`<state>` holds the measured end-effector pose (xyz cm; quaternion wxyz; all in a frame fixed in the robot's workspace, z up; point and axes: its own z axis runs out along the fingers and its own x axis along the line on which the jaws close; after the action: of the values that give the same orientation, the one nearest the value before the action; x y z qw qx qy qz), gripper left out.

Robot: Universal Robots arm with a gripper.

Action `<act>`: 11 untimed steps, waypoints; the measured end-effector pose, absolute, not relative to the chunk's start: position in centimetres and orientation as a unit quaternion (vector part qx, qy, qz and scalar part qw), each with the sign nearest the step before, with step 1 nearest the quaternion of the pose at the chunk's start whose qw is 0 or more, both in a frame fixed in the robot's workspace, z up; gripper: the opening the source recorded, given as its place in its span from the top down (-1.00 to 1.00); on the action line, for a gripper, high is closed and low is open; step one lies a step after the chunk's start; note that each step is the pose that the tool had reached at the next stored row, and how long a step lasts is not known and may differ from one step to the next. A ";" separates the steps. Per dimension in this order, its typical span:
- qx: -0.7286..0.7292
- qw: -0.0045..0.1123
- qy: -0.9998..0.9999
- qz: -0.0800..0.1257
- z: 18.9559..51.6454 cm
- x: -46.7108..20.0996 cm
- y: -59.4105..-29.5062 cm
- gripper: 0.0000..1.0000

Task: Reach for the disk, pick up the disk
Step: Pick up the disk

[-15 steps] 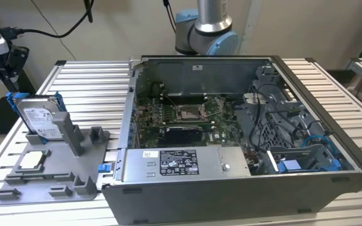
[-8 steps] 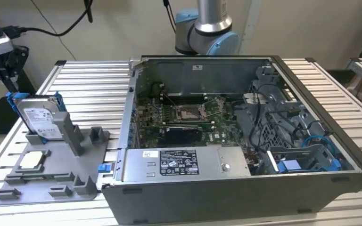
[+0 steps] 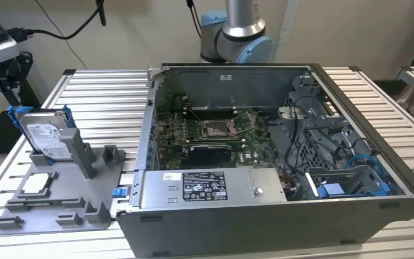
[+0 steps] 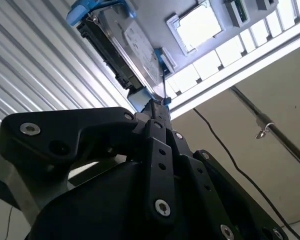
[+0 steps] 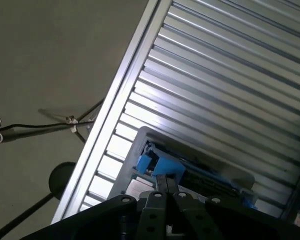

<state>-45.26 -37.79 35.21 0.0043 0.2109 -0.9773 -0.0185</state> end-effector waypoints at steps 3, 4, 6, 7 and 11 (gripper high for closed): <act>0.228 0.005 -0.974 -0.018 35.2 -45.3 -37.8 1.00; 0.233 0.005 -0.972 -0.018 35.2 -45.3 -37.8 1.00; 0.245 0.005 -0.969 -0.018 35.2 -45.3 -37.8 1.00; 0.250 0.005 -0.968 -0.018 35.2 -45.3 -37.8 1.00; 0.274 0.005 -0.962 -0.018 35.2 -45.3 -37.8 1.00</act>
<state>-45.28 -37.79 35.21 0.0054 0.2737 -0.9616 -0.0181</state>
